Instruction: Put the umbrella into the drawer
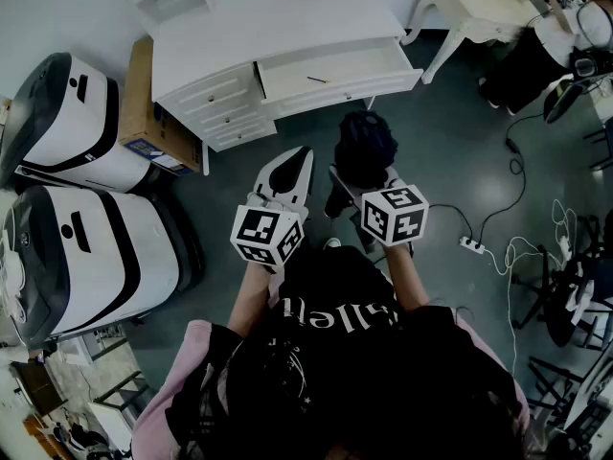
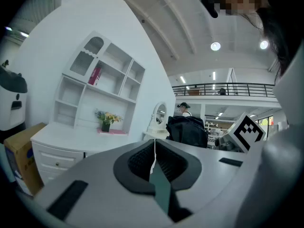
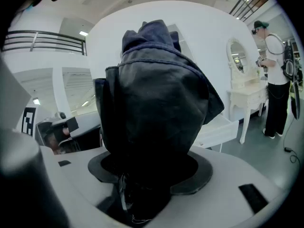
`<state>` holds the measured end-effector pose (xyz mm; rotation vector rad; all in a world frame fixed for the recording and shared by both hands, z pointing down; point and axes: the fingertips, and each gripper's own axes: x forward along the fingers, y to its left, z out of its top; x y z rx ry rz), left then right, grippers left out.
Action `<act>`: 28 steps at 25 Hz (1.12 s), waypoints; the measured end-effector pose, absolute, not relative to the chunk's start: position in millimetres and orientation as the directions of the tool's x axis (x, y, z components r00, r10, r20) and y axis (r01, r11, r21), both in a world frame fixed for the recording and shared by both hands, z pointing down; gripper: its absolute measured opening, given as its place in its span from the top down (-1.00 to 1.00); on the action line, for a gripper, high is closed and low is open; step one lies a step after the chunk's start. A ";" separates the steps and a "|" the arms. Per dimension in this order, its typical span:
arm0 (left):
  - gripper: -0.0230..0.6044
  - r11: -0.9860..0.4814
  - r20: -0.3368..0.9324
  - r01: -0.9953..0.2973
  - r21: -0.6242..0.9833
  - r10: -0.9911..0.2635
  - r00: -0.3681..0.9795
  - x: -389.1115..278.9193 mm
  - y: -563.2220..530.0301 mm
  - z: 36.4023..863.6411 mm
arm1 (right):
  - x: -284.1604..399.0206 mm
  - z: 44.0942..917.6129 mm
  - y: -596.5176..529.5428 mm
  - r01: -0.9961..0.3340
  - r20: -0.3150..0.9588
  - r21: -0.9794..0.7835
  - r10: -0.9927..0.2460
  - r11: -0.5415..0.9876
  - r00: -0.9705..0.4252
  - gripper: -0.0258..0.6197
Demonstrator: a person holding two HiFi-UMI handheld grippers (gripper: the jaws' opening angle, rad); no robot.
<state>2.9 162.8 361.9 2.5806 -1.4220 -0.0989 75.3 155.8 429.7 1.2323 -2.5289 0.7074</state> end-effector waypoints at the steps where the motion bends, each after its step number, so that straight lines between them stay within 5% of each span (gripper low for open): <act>1: 0.87 -0.521 0.035 -0.829 0.201 -0.842 0.538 4.3 162.9 362.2 | 76.6 430.3 155.9 -0.789 0.414 -0.318 -0.672 0.526 -0.615 0.05; 28: 0.87 -0.518 0.073 -0.836 0.183 -0.840 0.537 25.0 179.6 367.7 | 93.7 438.2 167.2 -0.757 0.396 -0.388 -0.647 0.526 -0.652 0.05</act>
